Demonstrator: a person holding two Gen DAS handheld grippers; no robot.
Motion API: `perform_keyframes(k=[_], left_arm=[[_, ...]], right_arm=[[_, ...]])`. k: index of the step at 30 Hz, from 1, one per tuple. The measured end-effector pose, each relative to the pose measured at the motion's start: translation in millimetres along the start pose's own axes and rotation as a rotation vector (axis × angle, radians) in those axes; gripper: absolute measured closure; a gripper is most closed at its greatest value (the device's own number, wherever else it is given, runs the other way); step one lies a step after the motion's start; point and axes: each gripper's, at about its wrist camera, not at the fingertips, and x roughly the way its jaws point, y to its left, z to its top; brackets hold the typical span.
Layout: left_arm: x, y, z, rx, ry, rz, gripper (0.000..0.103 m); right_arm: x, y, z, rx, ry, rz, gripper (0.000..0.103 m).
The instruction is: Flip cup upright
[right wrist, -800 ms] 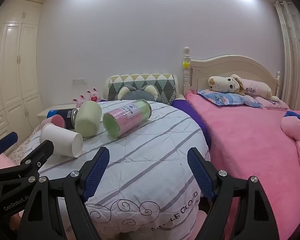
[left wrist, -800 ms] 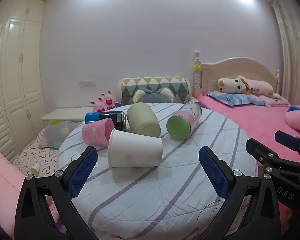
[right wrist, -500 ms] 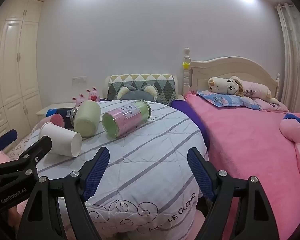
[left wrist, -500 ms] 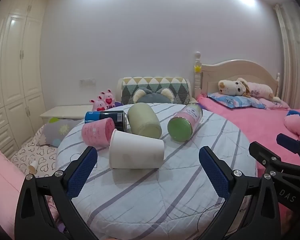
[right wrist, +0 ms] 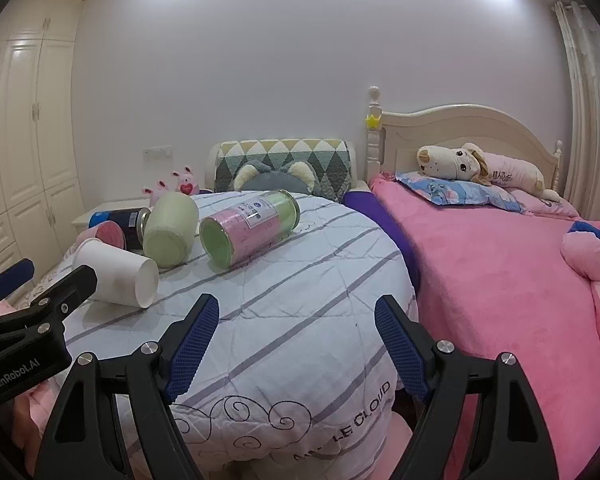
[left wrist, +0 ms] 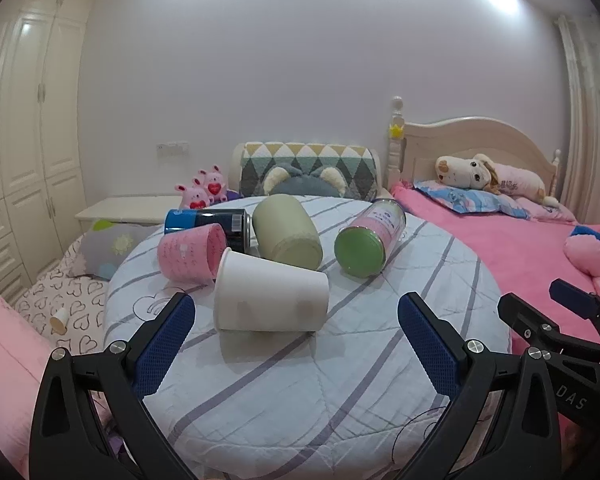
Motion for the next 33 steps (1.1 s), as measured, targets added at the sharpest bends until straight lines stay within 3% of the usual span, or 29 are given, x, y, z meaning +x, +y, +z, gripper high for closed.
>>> perform_keyframes(k=[20, 33], left_arm=[[1, -5, 2, 0.032, -0.002, -0.007, 0.000], [12, -4, -2, 0.044, 0.030, 0.027, 0.000]], right_arm=[[4, -3, 1, -0.013, 0.013, -0.009, 0.021], [14, -3, 0, -0.009, 0.053, -0.032, 0.021]])
